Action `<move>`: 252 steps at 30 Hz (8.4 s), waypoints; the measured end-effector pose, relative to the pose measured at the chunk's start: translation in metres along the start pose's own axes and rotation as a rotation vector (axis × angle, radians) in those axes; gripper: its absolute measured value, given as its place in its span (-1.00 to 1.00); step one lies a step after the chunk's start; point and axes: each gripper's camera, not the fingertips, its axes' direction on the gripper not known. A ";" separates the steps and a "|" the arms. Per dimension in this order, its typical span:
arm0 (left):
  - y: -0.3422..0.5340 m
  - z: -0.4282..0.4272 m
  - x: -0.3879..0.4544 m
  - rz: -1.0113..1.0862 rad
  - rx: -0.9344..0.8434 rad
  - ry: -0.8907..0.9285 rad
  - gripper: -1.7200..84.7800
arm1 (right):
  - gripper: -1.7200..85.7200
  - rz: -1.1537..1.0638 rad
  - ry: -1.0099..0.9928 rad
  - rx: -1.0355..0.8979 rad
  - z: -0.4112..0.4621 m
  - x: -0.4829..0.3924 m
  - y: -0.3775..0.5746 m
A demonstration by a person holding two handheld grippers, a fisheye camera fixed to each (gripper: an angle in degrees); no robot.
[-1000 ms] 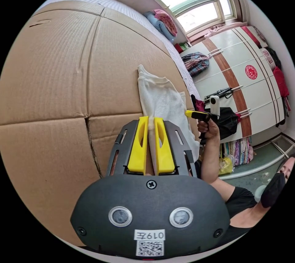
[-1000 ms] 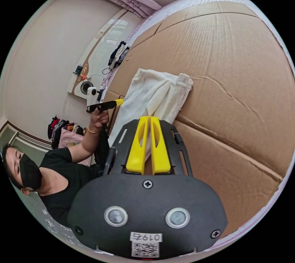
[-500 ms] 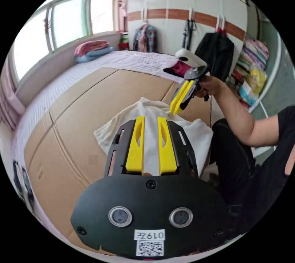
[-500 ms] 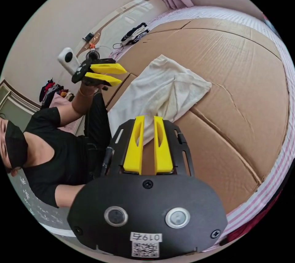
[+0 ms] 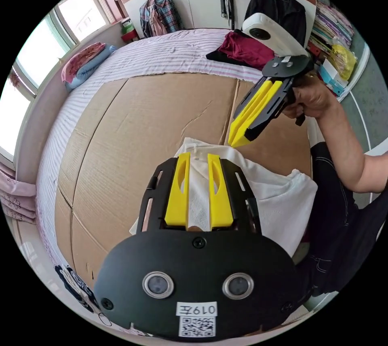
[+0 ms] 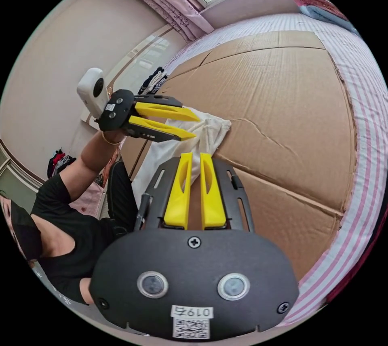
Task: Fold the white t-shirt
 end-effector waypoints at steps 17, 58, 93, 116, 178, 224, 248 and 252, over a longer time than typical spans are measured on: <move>-0.090 0.035 -0.066 -0.135 0.003 0.189 -0.94 | -0.83 0.046 0.094 0.058 0.015 -0.003 -0.024; -0.160 0.103 -0.154 -0.026 -0.193 0.104 -0.95 | -0.93 0.095 0.148 -0.010 0.042 -0.018 -0.075; -0.054 0.113 -0.139 -0.145 -0.168 0.145 -0.95 | -0.84 0.153 0.116 0.028 -0.005 -0.051 -0.063; 0.127 0.052 0.235 0.223 0.150 0.059 -0.90 | -0.80 0.060 -0.128 -0.110 -0.079 -0.116 0.069; -0.080 0.147 0.542 1.211 -0.463 -0.164 -0.94 | -0.82 0.087 -0.130 0.187 -0.237 -0.094 0.423; 0.312 -0.085 0.104 -0.626 0.312 0.113 -0.86 | -0.77 -0.490 0.278 0.311 0.183 0.066 0.824; 0.552 -0.188 0.200 -0.648 0.251 0.064 -0.77 | -0.78 -0.793 0.825 -0.140 0.781 0.211 1.024; 0.586 -0.192 0.205 -0.673 0.235 0.103 -0.78 | -0.80 -0.835 0.915 -0.181 0.842 0.250 1.041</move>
